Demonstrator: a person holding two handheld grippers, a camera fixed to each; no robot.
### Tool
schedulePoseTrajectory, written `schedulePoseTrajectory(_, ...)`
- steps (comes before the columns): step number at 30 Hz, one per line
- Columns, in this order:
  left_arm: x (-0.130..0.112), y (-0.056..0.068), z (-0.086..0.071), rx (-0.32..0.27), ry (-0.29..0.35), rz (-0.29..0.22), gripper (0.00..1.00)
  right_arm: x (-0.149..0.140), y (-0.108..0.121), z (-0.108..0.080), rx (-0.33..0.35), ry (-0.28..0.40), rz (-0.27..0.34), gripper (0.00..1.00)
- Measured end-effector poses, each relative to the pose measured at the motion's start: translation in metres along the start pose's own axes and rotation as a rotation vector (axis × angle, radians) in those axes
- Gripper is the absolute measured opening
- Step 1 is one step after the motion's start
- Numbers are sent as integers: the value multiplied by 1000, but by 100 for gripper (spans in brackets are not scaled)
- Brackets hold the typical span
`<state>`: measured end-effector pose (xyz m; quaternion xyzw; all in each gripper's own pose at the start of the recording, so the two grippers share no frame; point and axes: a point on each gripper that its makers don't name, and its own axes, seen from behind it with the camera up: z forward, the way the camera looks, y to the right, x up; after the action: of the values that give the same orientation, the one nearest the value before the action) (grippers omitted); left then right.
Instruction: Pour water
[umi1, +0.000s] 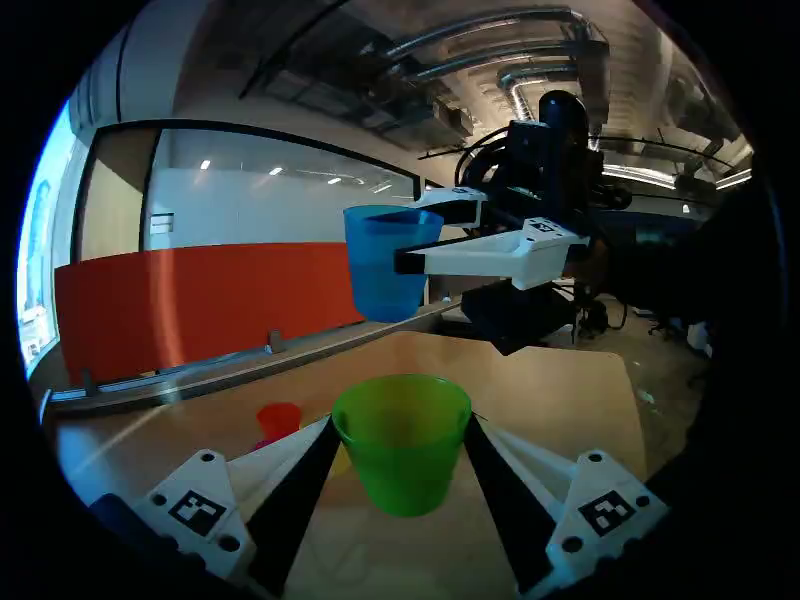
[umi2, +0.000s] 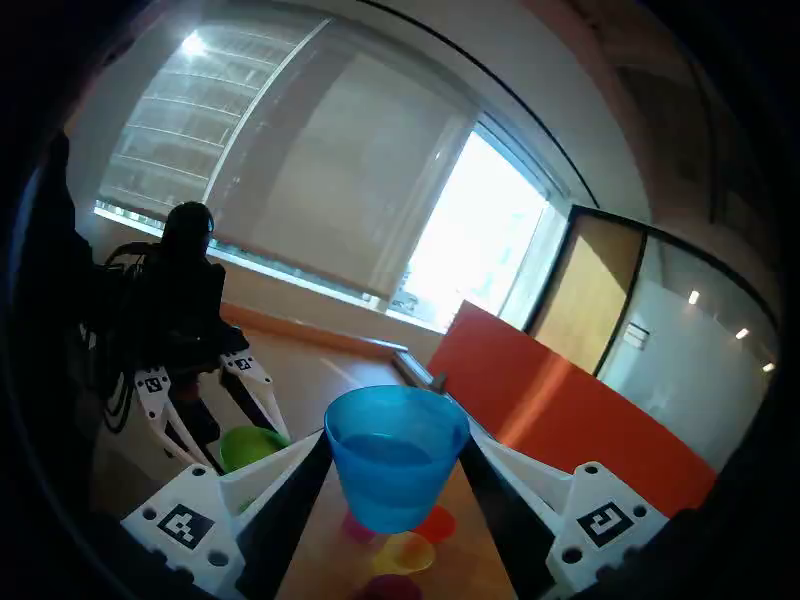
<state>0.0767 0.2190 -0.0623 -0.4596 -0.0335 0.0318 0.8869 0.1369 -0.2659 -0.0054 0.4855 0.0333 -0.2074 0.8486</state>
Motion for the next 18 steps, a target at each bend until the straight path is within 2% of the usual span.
schedulePoseTrajectory(8, -2, 3, 2, -13, -2, -1, 86, 1, 0, 4, 8, -1, -44, 91)
schedulePoseTrajectory(18, -5, 0, 2, -16, -3, -6, 86, 1, -2, 10, 25, 0, -107, 90)
